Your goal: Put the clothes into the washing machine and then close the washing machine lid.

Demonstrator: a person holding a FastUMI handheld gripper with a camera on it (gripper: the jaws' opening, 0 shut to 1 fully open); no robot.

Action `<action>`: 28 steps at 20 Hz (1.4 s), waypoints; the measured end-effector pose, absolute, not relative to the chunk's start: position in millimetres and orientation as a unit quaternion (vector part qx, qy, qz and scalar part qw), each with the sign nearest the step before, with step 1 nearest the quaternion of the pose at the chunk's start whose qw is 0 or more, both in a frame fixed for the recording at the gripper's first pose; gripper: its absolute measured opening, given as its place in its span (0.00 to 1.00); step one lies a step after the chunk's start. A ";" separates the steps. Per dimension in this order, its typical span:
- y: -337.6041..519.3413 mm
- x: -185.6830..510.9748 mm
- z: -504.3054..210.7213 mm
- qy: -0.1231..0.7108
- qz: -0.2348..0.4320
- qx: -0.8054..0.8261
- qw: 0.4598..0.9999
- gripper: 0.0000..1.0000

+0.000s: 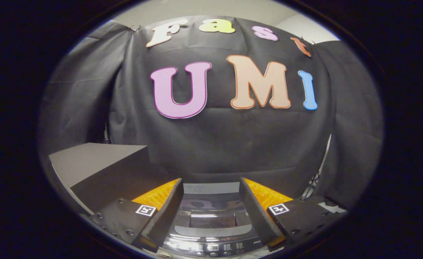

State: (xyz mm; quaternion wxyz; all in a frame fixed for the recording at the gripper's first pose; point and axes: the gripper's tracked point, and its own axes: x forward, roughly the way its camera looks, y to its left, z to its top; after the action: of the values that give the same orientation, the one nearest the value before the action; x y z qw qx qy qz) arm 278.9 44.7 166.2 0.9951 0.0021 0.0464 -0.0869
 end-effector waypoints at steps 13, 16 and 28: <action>-2.0 112.3 126.9 -0.049 -0.091 -0.066 0.992 0.99; -7.1 79.8 102.4 -0.058 -0.082 -0.087 0.991 0.99; 3.4 29.5 11.5 -0.014 0.004 -0.014 1.000 0.97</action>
State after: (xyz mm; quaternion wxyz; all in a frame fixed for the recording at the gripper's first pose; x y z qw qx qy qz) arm 29.5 3.4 11.5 0.9998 -0.0144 -0.0142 0.0038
